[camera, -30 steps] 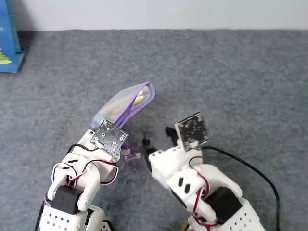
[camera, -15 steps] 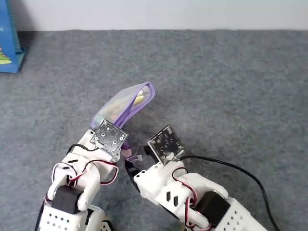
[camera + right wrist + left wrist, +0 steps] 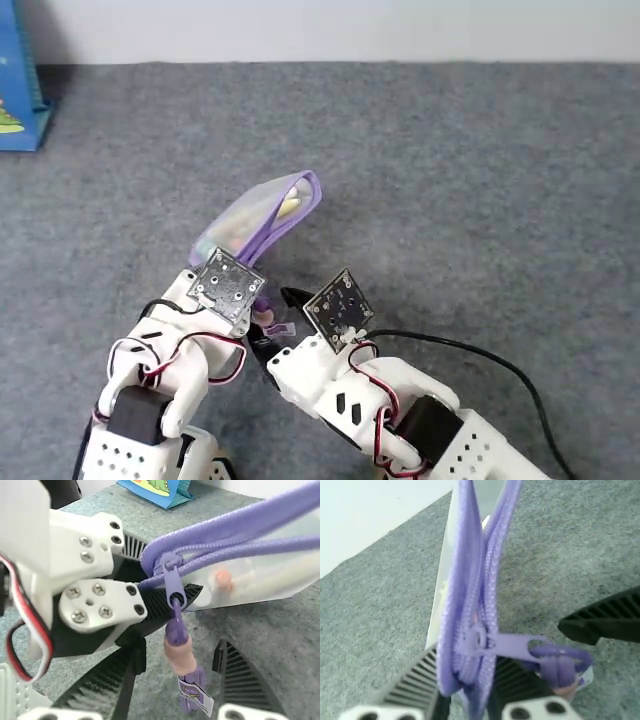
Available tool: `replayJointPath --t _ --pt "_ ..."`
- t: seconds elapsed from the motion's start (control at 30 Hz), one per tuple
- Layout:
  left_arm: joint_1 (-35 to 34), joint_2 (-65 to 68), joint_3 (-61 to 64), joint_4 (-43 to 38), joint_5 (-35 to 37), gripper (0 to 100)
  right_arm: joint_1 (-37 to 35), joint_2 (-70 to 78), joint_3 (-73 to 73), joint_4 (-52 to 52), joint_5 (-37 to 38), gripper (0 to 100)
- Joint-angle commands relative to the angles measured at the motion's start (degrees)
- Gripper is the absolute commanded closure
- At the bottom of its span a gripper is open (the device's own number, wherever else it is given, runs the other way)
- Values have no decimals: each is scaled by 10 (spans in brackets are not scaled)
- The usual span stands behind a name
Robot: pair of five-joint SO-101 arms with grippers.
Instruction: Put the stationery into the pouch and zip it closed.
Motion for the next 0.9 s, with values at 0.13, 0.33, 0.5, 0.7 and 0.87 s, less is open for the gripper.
replayJointPath --t 0.13,0.33,0.5,0.7,0.87 --pt "-5 0 -2 2 8 991 0 12 -4 -17 26 791" --pt "-5 0 -2 2 8 991 0 91 -11 -66 32 894" --pt "-5 0 -1 4 8 991 0 148 -27 -72 49 898" --pt "-6 0 4 2 7 991 38 146 -42 -71 52 995" --pt "-7 0 5 2 7 991 47 119 -43 -67 52 984"
